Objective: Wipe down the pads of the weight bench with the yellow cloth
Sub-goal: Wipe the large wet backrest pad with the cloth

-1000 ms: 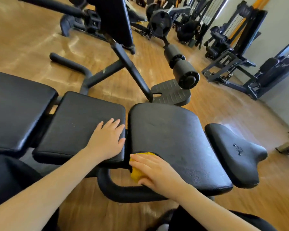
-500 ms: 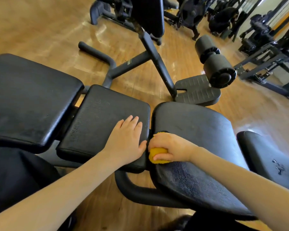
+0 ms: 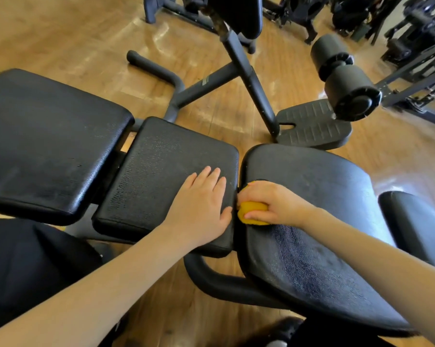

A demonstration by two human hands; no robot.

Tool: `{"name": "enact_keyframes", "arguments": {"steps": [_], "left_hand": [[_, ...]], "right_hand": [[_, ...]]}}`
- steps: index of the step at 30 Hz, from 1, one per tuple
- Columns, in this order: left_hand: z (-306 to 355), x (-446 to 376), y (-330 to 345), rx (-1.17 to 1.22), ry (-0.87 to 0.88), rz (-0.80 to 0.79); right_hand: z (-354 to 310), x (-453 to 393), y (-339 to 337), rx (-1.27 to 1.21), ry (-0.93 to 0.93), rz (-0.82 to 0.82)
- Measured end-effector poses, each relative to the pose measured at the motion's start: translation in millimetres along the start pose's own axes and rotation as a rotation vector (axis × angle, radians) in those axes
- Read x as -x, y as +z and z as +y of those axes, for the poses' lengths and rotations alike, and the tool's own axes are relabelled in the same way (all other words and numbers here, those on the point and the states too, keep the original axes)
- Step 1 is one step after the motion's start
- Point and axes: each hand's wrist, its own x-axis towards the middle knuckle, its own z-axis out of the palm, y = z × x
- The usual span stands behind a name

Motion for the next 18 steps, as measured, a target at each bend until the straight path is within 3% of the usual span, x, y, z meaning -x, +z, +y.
{"name": "enact_keyframes", "arguments": {"steps": [6,12,18], "left_hand": [[1,-1,2,0.001,-0.004,-0.002],[2,-4,5,-0.009,-0.024,-0.004],[1,-4,4,0.022,-0.020,0.017]], "right_hand": [[31,-18,-7,0.065,0.054,0.029],[78,-60,-34,0.058,0.405,0.140],[84,-62,-30,-0.047,0.508,0.159]]}}
